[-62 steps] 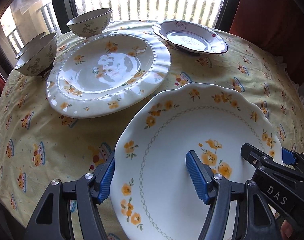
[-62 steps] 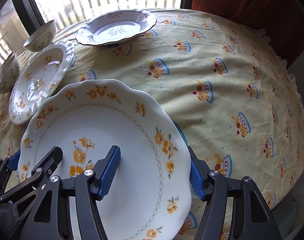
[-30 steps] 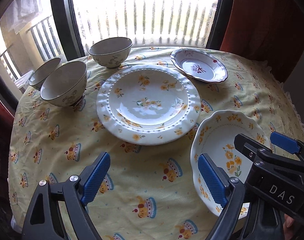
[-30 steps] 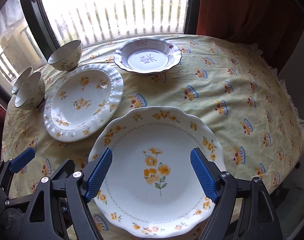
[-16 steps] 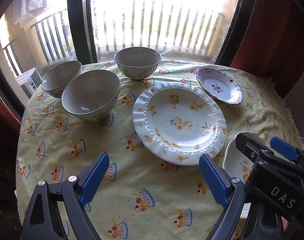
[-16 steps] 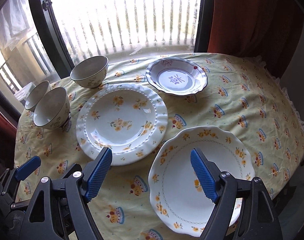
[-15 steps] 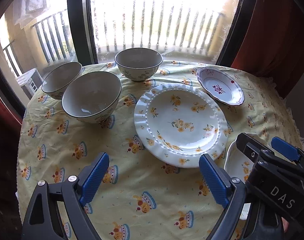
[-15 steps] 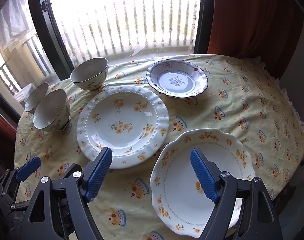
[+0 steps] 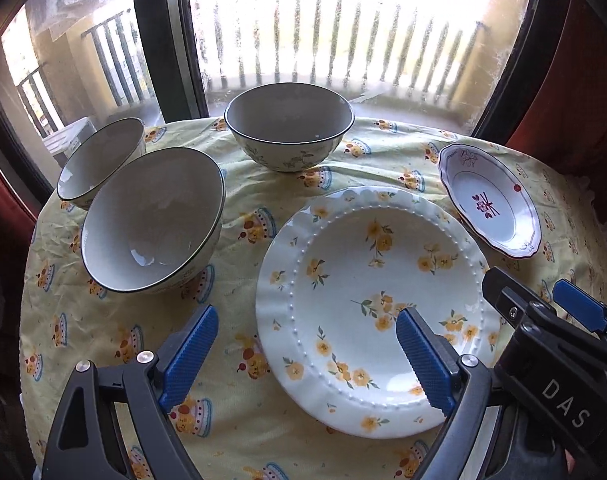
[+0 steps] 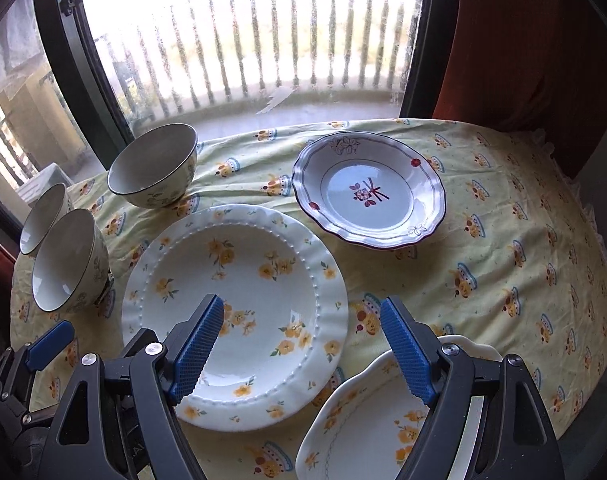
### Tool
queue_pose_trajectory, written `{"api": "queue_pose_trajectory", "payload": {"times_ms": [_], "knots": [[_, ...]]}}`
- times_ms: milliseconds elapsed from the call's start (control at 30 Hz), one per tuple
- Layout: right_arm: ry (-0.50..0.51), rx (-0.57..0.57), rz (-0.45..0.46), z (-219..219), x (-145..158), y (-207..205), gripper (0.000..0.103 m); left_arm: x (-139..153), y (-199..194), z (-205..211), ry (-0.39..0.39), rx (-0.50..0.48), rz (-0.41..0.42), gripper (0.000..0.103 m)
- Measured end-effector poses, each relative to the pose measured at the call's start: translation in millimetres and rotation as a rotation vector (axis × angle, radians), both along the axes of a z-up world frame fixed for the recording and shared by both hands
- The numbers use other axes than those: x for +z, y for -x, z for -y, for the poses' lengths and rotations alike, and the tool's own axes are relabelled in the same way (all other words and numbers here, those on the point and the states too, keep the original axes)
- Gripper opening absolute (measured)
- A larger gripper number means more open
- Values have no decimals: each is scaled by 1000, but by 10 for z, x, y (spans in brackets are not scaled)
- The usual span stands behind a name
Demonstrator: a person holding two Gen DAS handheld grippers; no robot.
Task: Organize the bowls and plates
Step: 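Close both grippers on the rim of the white beaded-rim plate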
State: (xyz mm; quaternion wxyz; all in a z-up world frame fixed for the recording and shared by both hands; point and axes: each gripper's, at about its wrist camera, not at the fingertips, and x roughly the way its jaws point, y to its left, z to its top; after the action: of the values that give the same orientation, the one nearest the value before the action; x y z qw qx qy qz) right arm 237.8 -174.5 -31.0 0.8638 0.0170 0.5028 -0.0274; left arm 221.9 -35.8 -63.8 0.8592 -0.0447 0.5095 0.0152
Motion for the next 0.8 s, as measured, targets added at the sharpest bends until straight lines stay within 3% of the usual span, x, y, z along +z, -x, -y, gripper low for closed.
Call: {"api": "queue_pose_trajectory", "payload": {"times_ms": [433, 800], "knots": [[-49, 61, -108, 148, -599, -493, 83, -527, -343, 84, 1, 110, -128, 88], [-80, 75, -135, 65, -787, -586, 83, -598, -295, 96, -9, 110, -117, 86]]}}
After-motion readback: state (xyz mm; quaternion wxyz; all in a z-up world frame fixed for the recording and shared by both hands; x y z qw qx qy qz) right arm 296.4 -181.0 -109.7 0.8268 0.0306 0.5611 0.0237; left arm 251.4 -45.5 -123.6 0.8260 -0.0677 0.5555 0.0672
